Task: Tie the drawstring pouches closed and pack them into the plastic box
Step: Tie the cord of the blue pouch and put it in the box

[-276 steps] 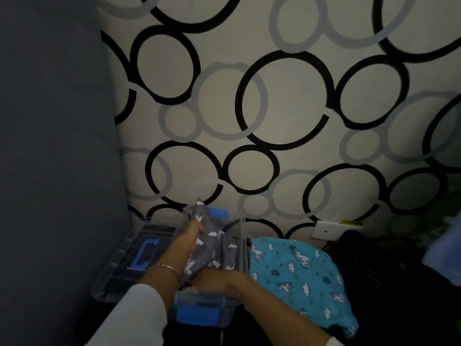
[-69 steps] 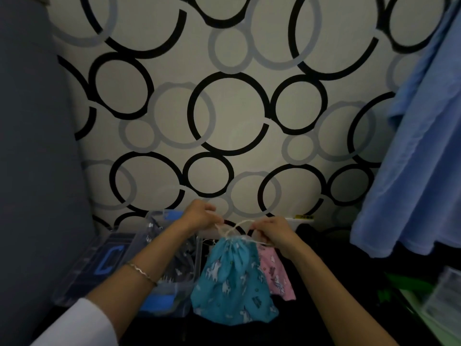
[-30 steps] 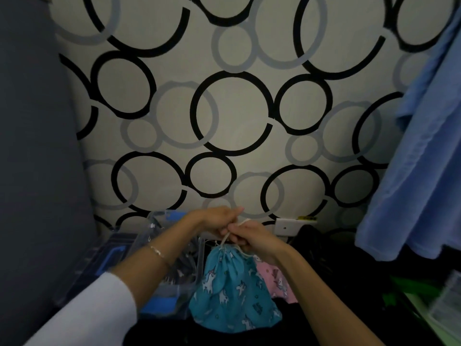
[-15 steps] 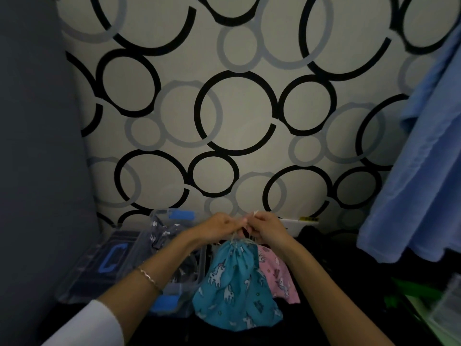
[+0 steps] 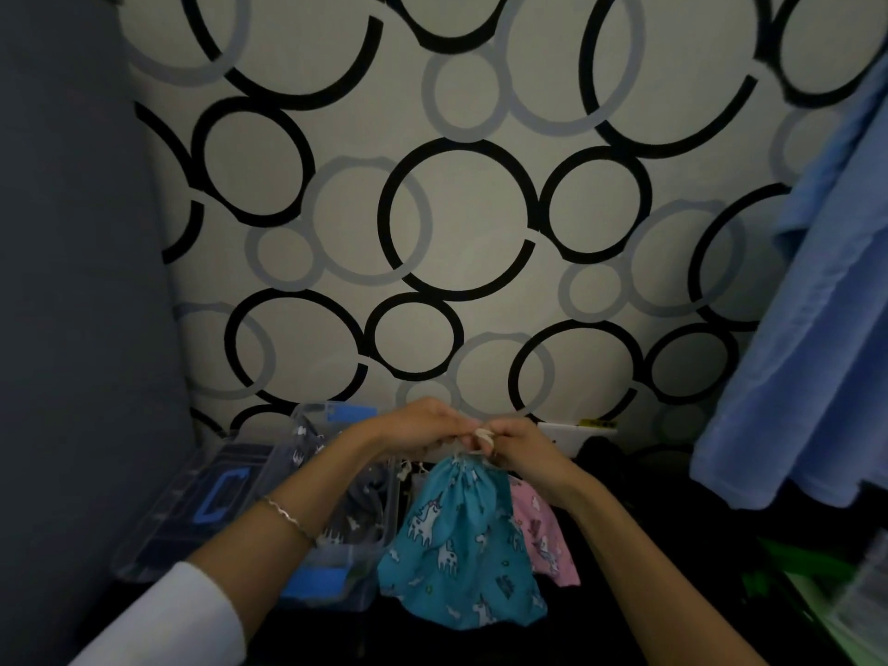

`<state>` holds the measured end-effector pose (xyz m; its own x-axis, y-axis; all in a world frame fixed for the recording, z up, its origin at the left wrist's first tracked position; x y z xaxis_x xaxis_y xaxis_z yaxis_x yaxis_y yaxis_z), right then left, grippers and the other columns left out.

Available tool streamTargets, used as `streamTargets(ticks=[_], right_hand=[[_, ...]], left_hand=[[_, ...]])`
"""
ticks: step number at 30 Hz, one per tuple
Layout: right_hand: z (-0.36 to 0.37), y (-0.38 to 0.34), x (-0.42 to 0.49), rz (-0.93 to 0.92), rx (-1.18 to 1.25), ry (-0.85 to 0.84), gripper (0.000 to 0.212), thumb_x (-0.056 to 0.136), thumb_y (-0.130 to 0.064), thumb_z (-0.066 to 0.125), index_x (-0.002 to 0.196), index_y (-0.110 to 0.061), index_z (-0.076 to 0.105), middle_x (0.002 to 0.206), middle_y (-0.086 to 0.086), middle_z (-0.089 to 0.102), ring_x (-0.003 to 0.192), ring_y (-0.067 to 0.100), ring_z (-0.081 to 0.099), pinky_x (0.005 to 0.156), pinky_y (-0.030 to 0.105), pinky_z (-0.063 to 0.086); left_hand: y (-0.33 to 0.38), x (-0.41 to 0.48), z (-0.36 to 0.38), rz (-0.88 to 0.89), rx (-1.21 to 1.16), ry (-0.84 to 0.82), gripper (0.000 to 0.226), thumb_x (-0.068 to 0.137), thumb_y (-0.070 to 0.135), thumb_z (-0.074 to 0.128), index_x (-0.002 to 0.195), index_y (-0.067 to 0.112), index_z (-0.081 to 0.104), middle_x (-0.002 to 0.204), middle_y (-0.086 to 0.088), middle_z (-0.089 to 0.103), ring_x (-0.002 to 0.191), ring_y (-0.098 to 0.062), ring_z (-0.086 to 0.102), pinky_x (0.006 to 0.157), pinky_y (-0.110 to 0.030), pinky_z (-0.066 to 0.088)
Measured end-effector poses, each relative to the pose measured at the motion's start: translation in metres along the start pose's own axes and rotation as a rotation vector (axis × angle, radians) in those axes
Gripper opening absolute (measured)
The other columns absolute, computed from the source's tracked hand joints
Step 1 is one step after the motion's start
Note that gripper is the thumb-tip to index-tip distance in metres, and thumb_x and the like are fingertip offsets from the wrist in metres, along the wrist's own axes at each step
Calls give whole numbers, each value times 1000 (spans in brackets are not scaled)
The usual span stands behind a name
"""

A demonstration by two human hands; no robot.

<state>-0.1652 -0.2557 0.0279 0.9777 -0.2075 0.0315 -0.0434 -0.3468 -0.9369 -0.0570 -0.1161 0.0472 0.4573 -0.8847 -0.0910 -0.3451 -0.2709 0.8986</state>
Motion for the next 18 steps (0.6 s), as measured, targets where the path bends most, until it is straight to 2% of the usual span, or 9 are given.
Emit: streamTargets(ticks=[6,9,12,13,14,15,16,17,18], right_hand=[[-7,-1,2,5,106,-62,8,92,-7,61,97,-11,66,68,1,70,51,6,50,49,16,37],[-12,3,5,69,61,44,34,87,-12,69,117,-24,59,68,1,71,55,10,62,53,21,50],[-15,6,5,-2,141,109,30,92,-28,64,121,-32,64,86,5,72,72,18,64,66,25,50],[-15,6,5,-24,201,140,25,95,-35,58,116,-29,68,93,4,74,82,19,67,73,25,52],[-17,7,6,-25,287,187,29,97,-40,52,109,-24,72,96,3,75,90,18,68,77,26,52],[-19,8,8,-8,413,242,35,98,-42,48,102,-18,74,95,3,75,93,18,68,79,28,51],[-21,10,11,9,579,286,39,99,-40,47,98,-12,73,92,5,74,93,19,68,81,31,50],[-24,11,13,29,754,313,39,100,-39,46,99,-8,70,87,7,73,91,20,67,84,33,50],[-27,13,15,54,899,336,37,100,-37,46,102,-7,66,81,7,71,86,20,68,86,34,50]], left_hand=[[2,6,6,80,57,137,37,99,35,50,66,22,58,47,16,48,51,-6,34,49,-21,27],[6,4,6,114,56,134,40,100,31,50,62,25,56,40,18,53,38,3,38,41,-11,30],[9,3,9,128,50,117,35,101,29,49,72,18,65,69,14,64,50,20,55,46,-19,44],[9,3,9,127,53,121,33,101,30,49,79,14,68,79,17,57,66,25,50,67,-34,37],[7,4,9,128,59,126,33,100,31,49,82,13,69,79,16,57,56,27,47,82,-32,24],[4,4,8,133,74,136,33,100,31,51,79,13,70,75,9,63,46,19,51,62,-3,26],[2,4,7,135,84,156,34,98,30,54,75,12,71,67,1,68,42,11,45,49,-16,42],[-1,5,4,130,89,178,31,97,28,56,79,11,74,89,-5,64,51,7,51,59,-9,39],[-4,5,1,125,92,194,26,96,27,58,85,12,76,72,0,73,61,3,54,64,-14,42]])
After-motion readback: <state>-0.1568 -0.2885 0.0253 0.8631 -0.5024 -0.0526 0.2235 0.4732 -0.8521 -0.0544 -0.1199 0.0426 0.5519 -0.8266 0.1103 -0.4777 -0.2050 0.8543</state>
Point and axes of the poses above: each hand's wrist, its own x-axis towards the middle knuckle, its own z-axis out of the palm, y = z × x, the point moved 1 cm from there along x, towards the middle knuckle
